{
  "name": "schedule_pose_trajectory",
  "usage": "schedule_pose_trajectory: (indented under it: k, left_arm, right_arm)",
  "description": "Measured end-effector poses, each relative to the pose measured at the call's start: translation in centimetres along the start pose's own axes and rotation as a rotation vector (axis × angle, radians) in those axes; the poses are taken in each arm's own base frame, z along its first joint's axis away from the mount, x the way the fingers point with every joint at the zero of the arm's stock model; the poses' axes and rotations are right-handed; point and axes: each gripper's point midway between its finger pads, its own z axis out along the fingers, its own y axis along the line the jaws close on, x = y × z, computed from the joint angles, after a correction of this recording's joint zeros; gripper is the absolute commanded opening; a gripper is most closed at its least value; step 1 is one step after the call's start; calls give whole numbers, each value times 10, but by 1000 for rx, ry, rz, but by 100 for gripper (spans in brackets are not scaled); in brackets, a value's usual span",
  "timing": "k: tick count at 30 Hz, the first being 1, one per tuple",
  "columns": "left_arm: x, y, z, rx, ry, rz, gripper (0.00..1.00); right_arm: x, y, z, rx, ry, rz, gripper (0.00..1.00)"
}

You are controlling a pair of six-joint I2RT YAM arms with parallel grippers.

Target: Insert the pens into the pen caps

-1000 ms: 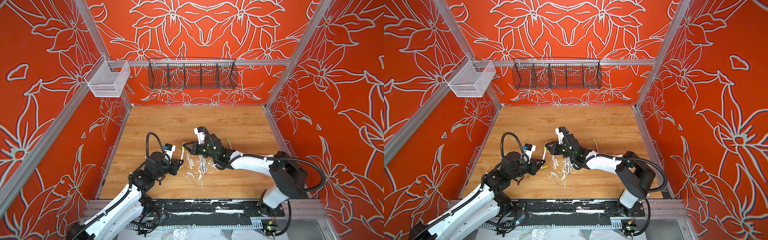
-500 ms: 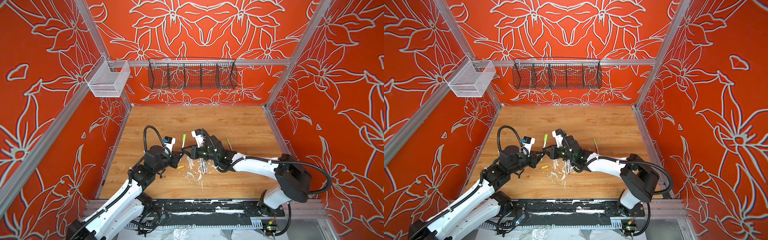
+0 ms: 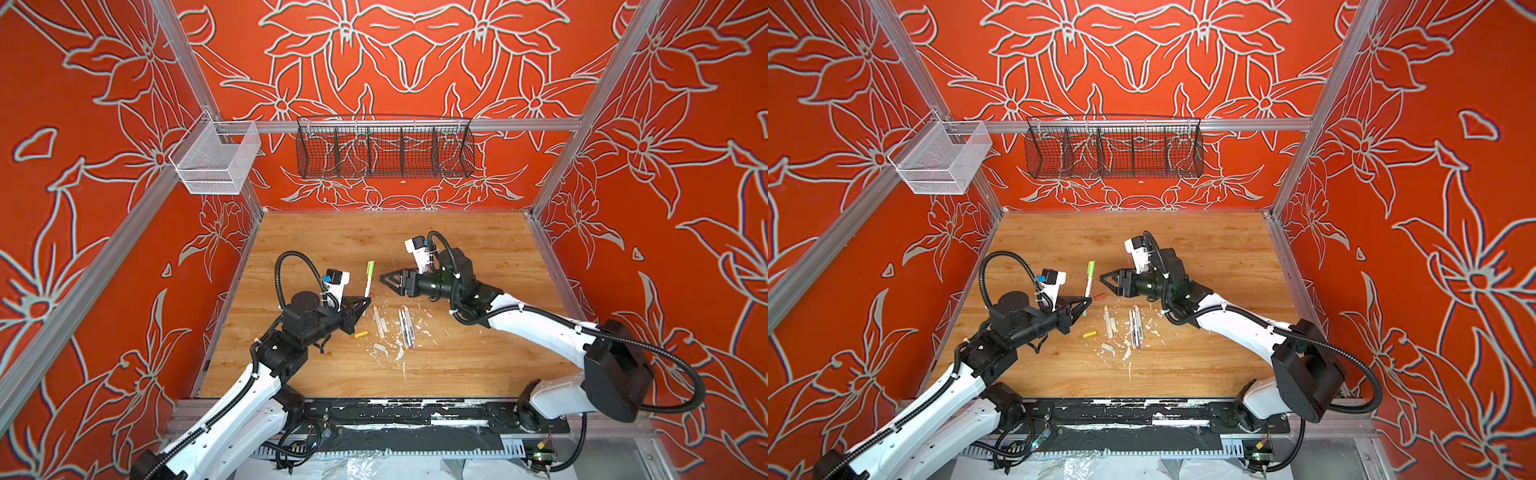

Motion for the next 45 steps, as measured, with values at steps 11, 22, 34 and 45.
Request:
schedule_pose_trajectory:
  k: [11,22,34,45]
  left_arm:
    - [3,-9,3,60,23,1,0]
    - [4,-10,3,62,23,1,0]
    - [11,-4,6,40,51,3,0]
    - [18,4,17,-9,182,1,0]
  right_arm:
    - [-32,25,10,-95,1,-59,57]
    - [-24,13,22,-98,43,-23,29]
    - [-9,12,25,-111,62,9,0]
    - [7,-3,32,-37,21,22,0]
